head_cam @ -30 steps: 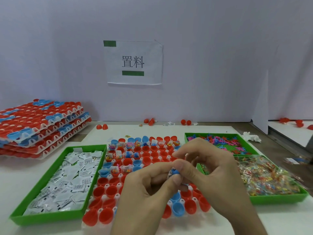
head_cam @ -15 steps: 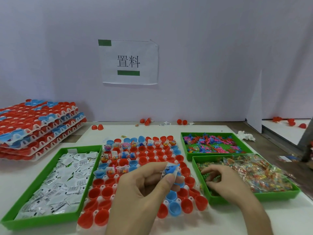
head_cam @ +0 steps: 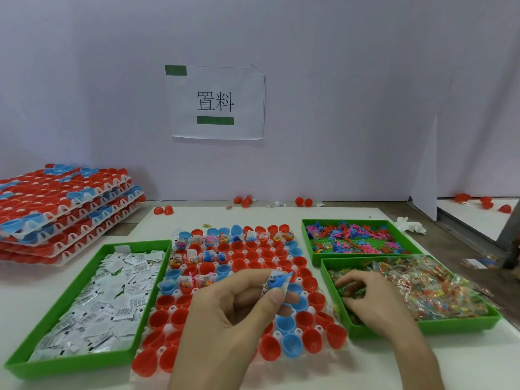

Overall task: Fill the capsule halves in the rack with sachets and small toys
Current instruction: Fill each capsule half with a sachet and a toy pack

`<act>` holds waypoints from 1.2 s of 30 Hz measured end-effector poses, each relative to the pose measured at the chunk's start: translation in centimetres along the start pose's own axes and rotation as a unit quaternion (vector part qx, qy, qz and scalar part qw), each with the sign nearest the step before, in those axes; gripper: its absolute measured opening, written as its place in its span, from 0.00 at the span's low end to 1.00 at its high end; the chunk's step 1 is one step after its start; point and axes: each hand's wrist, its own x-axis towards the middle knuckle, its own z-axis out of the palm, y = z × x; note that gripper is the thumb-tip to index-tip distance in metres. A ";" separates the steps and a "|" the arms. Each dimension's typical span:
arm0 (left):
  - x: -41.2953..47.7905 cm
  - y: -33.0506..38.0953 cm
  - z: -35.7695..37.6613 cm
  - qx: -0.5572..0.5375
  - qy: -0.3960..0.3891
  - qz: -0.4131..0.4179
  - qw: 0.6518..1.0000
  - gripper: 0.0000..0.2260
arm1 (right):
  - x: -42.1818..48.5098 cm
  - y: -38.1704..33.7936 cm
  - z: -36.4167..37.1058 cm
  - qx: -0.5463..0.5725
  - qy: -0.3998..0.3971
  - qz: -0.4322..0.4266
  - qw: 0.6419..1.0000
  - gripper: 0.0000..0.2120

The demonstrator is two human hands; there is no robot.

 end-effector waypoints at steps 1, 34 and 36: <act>0.0 0.0 0.0 -0.001 0.000 0.001 1.000 0.11 | 0.1 0.0 0.0 0.010 0.007 0.000 1.000 0.13; -0.3 -0.6 -0.5 0.019 -0.079 -0.041 0.996 0.19 | -7.5 -10.1 -3.7 0.312 -0.155 -0.314 0.883 0.08; -0.4 -0.4 -0.3 0.039 -0.085 -0.050 0.994 0.22 | -7.6 -9.9 -4.0 0.280 -0.166 -0.318 0.891 0.10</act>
